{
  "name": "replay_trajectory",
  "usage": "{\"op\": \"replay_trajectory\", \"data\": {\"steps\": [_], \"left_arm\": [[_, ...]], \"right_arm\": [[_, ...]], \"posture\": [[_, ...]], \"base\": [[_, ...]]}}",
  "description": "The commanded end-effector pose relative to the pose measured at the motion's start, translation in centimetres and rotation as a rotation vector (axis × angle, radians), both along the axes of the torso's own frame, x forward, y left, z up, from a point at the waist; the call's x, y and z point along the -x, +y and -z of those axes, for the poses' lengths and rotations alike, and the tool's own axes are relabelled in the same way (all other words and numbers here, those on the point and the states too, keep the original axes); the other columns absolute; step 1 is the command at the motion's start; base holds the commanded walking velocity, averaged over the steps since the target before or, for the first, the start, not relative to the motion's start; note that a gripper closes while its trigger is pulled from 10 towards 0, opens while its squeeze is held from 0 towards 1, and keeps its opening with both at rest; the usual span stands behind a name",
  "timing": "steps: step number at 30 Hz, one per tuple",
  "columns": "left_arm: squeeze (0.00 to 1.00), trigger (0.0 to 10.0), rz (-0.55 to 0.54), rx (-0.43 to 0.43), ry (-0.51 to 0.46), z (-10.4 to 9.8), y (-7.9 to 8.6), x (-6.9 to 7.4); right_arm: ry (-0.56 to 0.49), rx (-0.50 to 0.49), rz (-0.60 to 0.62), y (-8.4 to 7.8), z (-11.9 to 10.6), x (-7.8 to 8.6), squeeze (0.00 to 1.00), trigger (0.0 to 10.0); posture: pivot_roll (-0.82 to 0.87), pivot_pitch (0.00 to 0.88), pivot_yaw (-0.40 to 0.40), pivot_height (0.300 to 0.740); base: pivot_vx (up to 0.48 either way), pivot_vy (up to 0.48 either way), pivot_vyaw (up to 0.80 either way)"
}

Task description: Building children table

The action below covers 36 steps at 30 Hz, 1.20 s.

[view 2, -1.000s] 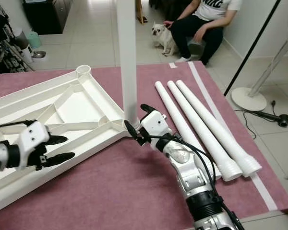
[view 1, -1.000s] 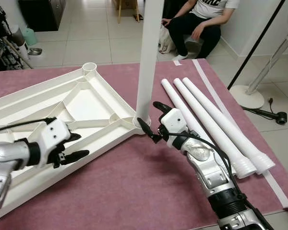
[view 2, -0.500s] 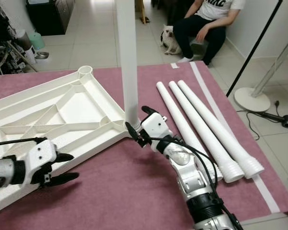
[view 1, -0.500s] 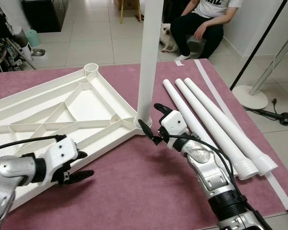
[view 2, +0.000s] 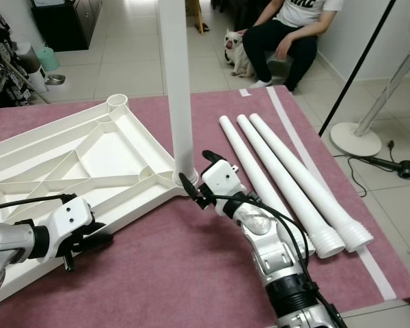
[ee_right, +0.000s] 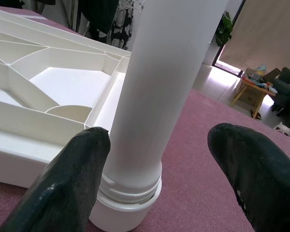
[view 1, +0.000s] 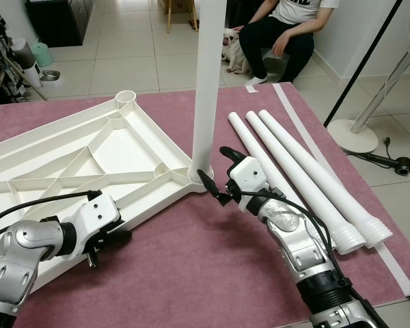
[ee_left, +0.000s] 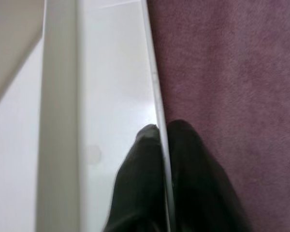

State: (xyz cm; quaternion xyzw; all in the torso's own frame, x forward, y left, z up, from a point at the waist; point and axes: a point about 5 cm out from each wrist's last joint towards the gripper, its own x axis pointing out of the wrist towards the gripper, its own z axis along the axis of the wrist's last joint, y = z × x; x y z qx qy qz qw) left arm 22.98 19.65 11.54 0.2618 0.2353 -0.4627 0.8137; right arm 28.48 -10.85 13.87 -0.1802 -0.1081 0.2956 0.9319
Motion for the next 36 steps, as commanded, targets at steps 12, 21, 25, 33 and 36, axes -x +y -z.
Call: {"op": "replay_trajectory", "data": {"steps": [12, 21, 25, 33, 36], "left_arm": [[0.00, 0.7, -0.368, 0.094, -0.096, -1.1, -0.6, -3.4], [0.00, 10.0, -0.586, 0.259, -0.069, -2.9, -1.9, -5.8], [0.00, 10.0, -0.652, 0.269, -0.062, -2.9, -1.8, -6.3], [0.00, 10.0, -0.817, 0.297, -0.015, -2.6, -3.0, -7.6], [0.00, 10.0, -0.811, 0.322, 0.007, -2.6, -5.2, -8.0]], "right_arm": [[-0.002, -0.009, 0.001, 0.2, 0.0, 0.2, 0.00, 10.0], [-0.001, -0.014, 0.005, 0.4, 0.1, 0.2, 0.00, 10.0], [0.000, -0.015, 0.006, 0.4, 0.1, 0.3, 0.00, 10.0], [0.001, -0.015, 0.007, 0.5, 0.2, 0.3, 0.00, 10.0], [0.001, -0.015, 0.006, 0.5, 0.2, 0.3, 0.00, 10.0]], "posture": [[0.02, 0.000, 0.054, 0.740], [0.02, 0.000, 0.067, 0.740], [0.02, 0.000, 0.068, 0.740], [0.02, 0.000, 0.068, 0.740], [0.02, 0.000, 0.069, 0.740]], "base": [[0.000, 0.000, 0.00], [0.000, 0.000, 0.00], [0.000, 0.000, 0.00], [0.000, 0.000, 0.00], [0.000, 0.000, 0.00]]}}
